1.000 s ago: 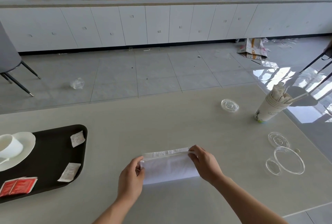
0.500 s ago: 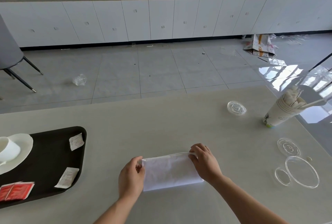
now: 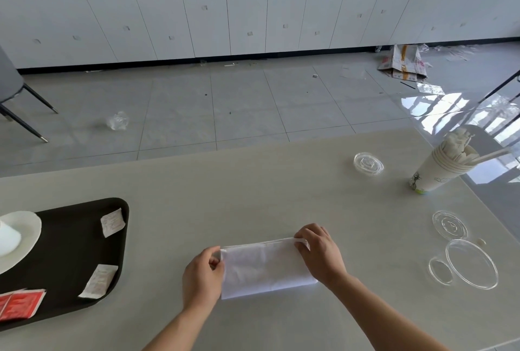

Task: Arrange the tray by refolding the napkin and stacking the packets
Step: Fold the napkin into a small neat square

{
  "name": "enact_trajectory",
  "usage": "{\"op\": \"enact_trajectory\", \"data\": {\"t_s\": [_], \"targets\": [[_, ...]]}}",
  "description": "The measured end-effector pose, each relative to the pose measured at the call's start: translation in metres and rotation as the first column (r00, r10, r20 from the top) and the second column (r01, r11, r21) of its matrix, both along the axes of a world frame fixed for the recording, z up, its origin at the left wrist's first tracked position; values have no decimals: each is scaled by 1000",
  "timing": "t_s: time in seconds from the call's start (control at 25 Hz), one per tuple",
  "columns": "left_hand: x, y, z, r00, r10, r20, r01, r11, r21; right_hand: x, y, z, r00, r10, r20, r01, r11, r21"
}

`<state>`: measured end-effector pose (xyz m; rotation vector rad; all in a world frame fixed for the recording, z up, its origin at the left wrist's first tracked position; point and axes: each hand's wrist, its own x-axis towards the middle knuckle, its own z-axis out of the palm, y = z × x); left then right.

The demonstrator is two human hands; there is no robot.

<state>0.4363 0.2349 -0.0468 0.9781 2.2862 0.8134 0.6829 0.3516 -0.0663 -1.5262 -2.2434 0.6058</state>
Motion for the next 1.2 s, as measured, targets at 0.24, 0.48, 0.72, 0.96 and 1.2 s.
{"op": "enact_trajectory", "data": {"t_s": [0.24, 0.48, 0.72, 0.96, 1.2], "targets": [[-1, 3, -2, 1000, 10, -2, -10, 1000, -17, 1, 2, -1, 1000, -11, 14, 11, 1000, -7], [-6, 8, -5, 1000, 10, -11, -10, 1000, -26, 2, 5, -3, 1000, -9, 15, 9, 1000, -7], [-4, 10, -9, 1000, 26, -11, -26, 1000, -1, 1, 3, -10, 999, -23, 25, 22, 999, 24], [-3, 14, -7, 997, 77, -18, -77, 997, -3, 2, 2, -14, 999, -41, 11, 41, 998, 38], [-1, 25, -7, 991, 101, -86, -109, 990, -88, 7, -2, -14, 991, 19, 134, -36, 992, 120]]}}
